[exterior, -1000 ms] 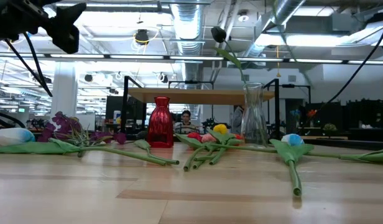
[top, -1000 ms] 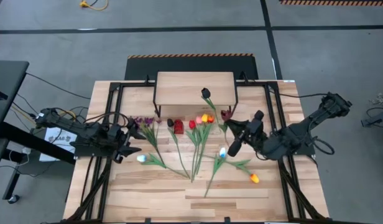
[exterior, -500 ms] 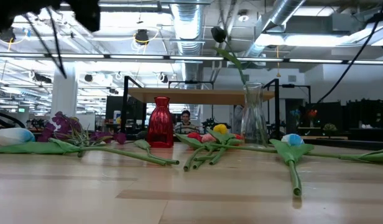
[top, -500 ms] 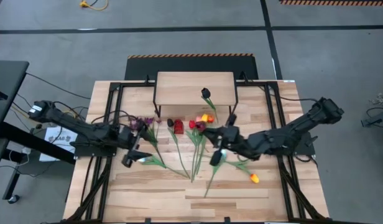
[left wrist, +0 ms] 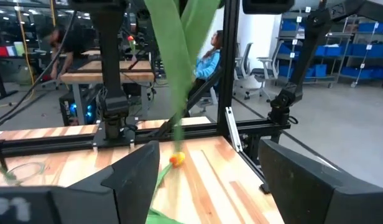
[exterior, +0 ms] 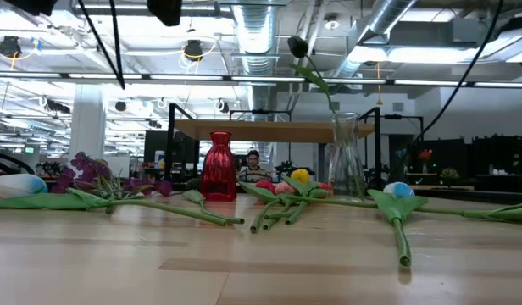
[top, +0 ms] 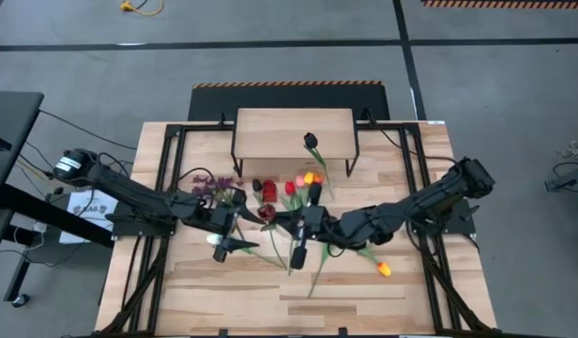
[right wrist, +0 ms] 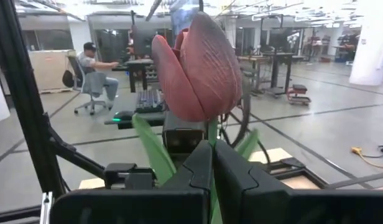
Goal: Pick and place flowers into a vace then onto a shelf
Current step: Put the dark red flower into the transparent vase
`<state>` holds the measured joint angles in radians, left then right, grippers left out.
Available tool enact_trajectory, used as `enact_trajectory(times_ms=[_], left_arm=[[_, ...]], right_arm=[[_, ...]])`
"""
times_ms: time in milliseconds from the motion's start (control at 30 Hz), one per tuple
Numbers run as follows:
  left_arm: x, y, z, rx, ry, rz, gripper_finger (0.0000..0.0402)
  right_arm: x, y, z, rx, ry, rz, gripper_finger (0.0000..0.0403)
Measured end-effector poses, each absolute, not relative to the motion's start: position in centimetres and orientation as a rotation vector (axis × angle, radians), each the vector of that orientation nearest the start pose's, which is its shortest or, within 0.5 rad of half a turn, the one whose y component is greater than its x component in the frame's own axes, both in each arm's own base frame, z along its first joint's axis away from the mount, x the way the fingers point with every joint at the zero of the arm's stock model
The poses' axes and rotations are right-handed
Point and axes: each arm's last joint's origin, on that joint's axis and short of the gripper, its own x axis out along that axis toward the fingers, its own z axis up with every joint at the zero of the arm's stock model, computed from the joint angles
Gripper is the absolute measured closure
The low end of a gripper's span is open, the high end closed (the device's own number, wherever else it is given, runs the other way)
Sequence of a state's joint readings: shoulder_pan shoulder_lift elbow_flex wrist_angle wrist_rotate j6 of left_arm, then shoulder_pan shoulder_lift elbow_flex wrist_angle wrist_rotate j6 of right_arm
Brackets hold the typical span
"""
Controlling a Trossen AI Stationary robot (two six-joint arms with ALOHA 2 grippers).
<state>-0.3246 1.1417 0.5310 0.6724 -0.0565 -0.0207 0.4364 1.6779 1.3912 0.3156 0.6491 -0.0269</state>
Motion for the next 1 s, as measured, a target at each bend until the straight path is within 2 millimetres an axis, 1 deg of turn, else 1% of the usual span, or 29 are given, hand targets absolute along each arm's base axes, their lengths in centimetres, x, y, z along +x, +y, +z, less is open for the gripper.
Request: enact_trajectory(times_ms=[133, 233, 367, 700, 800, 1000], left_arm=[[23.2, -7.7, 26.4, -0.022, -0.075, -0.287, 0.0138], [23.3, -7.8, 26.8, -0.015, -0.089, -0.29, 0.0138], [23.3, -7.8, 27.1, -0.009, -0.1, -0.297, 0.0138], [23.4, -7.6, 27.4, 0.02, -0.131, -0.279, 0.0138], [23.4, -7.4, 27.6, 0.014, -0.148, -0.267, 0.0138], [23.9, -7.2, 28.4, 0.007, -0.127, -0.267, 0.0138]], right_arm=[[36.9, 15.4, 35.2, -0.018, -0.008, -0.187, 0.0403], [36.9, 15.4, 35.3, -0.003, -0.012, -0.178, 0.0403], [37.2, 15.5, 34.9, 0.001, -0.003, -0.167, 0.0403], [37.2, 15.5, 35.1, 0.01, -0.018, -0.163, 0.0403], [37.1, 15.5, 35.1, 0.01, -0.018, -0.163, 0.0403], [37.1, 15.5, 35.1, 0.005, -0.018, -0.163, 0.0403]])
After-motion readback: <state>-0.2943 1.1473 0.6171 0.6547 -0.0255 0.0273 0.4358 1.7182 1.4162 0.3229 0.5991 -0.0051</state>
